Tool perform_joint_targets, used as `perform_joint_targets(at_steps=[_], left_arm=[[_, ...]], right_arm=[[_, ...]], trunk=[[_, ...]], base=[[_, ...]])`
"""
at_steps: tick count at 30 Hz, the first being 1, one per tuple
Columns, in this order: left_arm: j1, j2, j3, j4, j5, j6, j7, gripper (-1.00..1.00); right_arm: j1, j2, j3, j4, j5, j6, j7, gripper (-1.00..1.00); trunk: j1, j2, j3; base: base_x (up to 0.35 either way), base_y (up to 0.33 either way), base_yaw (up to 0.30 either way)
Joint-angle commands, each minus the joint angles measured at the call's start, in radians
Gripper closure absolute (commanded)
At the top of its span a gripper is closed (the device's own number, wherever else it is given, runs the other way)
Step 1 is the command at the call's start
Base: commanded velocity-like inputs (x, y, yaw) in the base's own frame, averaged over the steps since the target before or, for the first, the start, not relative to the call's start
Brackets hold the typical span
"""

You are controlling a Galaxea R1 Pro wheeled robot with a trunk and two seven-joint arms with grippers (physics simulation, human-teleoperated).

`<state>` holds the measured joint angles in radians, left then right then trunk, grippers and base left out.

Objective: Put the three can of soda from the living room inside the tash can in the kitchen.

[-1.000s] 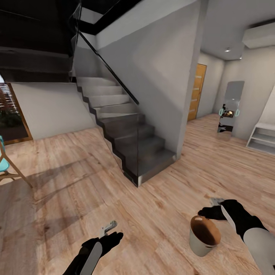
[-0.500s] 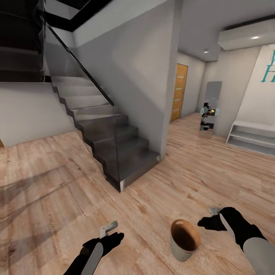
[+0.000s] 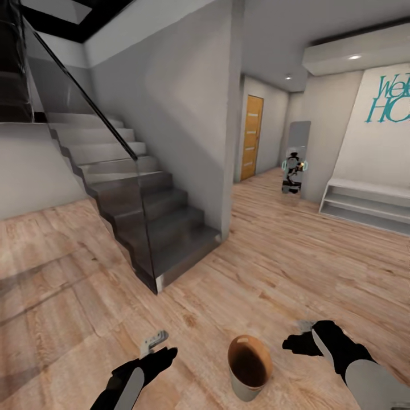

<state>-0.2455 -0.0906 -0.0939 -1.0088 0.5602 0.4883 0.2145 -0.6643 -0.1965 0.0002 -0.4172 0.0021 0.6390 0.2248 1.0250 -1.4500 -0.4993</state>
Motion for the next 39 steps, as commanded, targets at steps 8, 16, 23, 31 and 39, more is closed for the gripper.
perform_joint_targets(at_steps=[8, 16, 23, 31, 39], left_arm=[[0.016, 0.009, 0.002, -0.019, 0.004, 0.004, 0.001, -1.00], [0.016, 0.011, 0.025, -0.022, 0.007, 0.017, 0.002, -1.00], [0.017, 0.010, 0.241, -0.110, 0.132, 0.243, 0.029, -1.00], [0.014, 0.014, 0.275, -0.113, 0.153, 0.267, 0.036, -1.00], [0.014, 0.030, 0.278, -0.088, 0.148, 0.263, 0.037, -1.00]], right_arm=[[0.176, 0.035, 0.004, -0.251, 0.003, -0.029, 0.000, -1.00], [0.216, 0.040, 0.005, -0.274, 0.003, 0.062, -0.012, -1.00], [0.042, 0.076, 0.000, -0.003, -0.002, 0.046, -0.045, -1.00], [0.019, 0.092, 0.002, 0.041, -0.003, -0.013, -0.048, -1.00], [0.017, 0.095, -0.006, 0.054, -0.007, -0.009, -0.081, -1.00]], trunk=[[0.000, 0.000, 0.000], [0.000, 0.000, 0.000], [0.011, -0.021, -0.009], [0.042, -0.077, -0.034], [0.073, -0.133, -0.060]], base=[[0.239, -0.264, -0.001], [0.251, -0.243, 0.000], [0.067, -0.059, 0.000], [0.003, -0.003, 0.106], [0.000, 0.000, 0.119]])
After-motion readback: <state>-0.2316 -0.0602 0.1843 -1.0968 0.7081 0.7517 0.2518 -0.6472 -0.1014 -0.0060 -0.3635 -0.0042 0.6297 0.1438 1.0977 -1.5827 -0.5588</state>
